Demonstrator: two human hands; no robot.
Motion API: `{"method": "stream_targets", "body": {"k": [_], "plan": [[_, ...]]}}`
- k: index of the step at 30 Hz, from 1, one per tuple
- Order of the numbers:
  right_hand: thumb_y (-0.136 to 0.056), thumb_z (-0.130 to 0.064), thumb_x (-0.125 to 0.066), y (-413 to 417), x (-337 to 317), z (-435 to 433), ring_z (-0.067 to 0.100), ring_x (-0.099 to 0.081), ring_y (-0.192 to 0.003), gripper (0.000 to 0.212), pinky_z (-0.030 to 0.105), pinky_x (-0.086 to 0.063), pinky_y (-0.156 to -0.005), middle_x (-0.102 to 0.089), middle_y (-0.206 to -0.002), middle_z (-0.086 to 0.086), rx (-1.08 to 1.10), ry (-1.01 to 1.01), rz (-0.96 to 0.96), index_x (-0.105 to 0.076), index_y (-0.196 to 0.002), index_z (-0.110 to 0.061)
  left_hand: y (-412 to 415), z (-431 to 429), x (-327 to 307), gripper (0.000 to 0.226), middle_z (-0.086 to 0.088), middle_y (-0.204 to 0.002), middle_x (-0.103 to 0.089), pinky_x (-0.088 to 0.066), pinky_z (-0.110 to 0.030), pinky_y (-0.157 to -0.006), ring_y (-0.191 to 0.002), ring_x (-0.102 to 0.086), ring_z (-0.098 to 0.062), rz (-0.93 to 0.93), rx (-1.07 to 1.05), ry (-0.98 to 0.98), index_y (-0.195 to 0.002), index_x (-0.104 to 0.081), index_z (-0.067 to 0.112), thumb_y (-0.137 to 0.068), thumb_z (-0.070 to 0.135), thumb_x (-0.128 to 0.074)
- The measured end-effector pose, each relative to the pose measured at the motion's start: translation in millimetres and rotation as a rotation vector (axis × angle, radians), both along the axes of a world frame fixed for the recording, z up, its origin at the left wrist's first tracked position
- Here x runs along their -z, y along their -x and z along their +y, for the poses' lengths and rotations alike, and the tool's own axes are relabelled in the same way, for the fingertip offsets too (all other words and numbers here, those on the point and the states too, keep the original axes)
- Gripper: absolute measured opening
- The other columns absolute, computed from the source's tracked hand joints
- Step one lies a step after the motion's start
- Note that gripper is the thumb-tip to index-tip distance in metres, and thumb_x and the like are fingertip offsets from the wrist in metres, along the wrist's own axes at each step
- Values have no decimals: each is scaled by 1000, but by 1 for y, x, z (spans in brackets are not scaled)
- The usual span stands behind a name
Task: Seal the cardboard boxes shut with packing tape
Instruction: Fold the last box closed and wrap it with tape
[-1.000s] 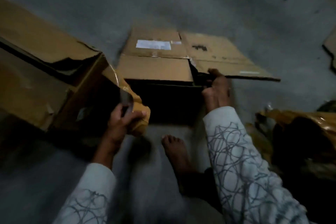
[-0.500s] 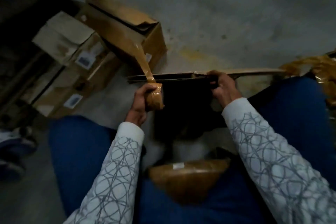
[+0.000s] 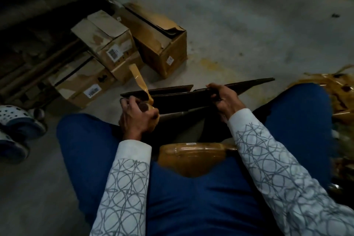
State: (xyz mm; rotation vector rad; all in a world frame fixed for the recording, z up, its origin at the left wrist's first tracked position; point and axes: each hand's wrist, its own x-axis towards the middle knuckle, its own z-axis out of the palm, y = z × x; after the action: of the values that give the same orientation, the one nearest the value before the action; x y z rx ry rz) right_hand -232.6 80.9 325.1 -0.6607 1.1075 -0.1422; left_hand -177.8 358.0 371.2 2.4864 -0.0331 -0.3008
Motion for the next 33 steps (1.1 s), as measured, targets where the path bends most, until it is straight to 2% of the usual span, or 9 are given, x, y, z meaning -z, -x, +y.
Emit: {"method": "stream_targets", "body": {"k": [4,7,11,15,18,21,27,29,33], "plan": [[-73,-10,-85,-5,-2,-9,11,-55,-42,43,22,-47,-42,-66,-83,9,1,79,-10,-69,-111,2,-2,-7,-9,54,-4,-119,-45,-40,-35,-73,-94,-48,-17,-268,198,34,-116,-55,23,-70,39,-80],[-66,-6,-90,-11,0,-5,18,-65,-50,75,27,-53,-49,-70,-107,21,3,153,-56,-54,-130,7,-13,-24,-2,63,-3,-136,-39,-46,-38,-84,-110,-47,-18,-124,393,123,-122,-59,22,-67,45,-79],[-69,-4,-89,-18,0,-2,24,-68,-72,55,30,-59,-58,-69,-99,17,68,208,-124,-55,-112,3,-32,-36,5,89,-2,-160,-20,-37,-43,-110,-143,-30,-27,226,412,233,-130,-65,18,-50,57,-71],[-76,0,-82,-17,6,-7,16,-67,-55,47,23,-52,-48,-71,-81,11,22,184,-136,-60,-117,2,-49,-37,0,59,-7,-159,-30,-27,-47,-117,-147,-25,-25,252,458,274,-112,-74,20,-60,49,-72],[-80,5,-70,-14,17,-8,27,-74,-69,50,31,-58,-57,-65,-99,20,-16,177,7,-51,-126,9,-68,-43,-15,7,-8,-142,-53,-26,-40,-108,-137,-38,-30,304,527,238,-80,-72,28,-73,32,-74],[-81,13,-56,-14,21,-8,42,-72,-83,43,39,-61,-64,-57,-110,27,-11,124,-6,-49,-123,4,-94,-51,-44,11,-4,-105,-67,-45,-41,-93,-104,-59,-30,463,505,260,-77,-74,28,-77,36,-68],[-81,8,-61,-13,17,-18,34,-67,-83,48,32,-59,-59,-56,-107,27,-64,213,15,-50,-128,13,-126,-55,-73,34,-17,-93,-67,-51,-37,-74,-82,-64,-31,969,482,-215,-89,-73,6,-65,30,-78],[-85,7,-63,-16,11,-25,33,-65,-81,45,36,-60,-60,-54,-101,25,-95,273,-10,-49,-128,13,-123,-39,-63,52,-18,-95,-66,-51,-35,-73,-79,-64,-30,1001,497,-240,-98,-70,4,-58,35,-81],[-84,13,-61,-14,-1,-43,29,-64,-72,22,45,-63,-66,-52,-87,19,-69,453,-14,-54,-103,5,-111,-24,-59,20,-17,-108,-60,-54,-34,-60,-86,-59,-32,776,292,-22,-92,-67,15,-92,33,-58]]}}
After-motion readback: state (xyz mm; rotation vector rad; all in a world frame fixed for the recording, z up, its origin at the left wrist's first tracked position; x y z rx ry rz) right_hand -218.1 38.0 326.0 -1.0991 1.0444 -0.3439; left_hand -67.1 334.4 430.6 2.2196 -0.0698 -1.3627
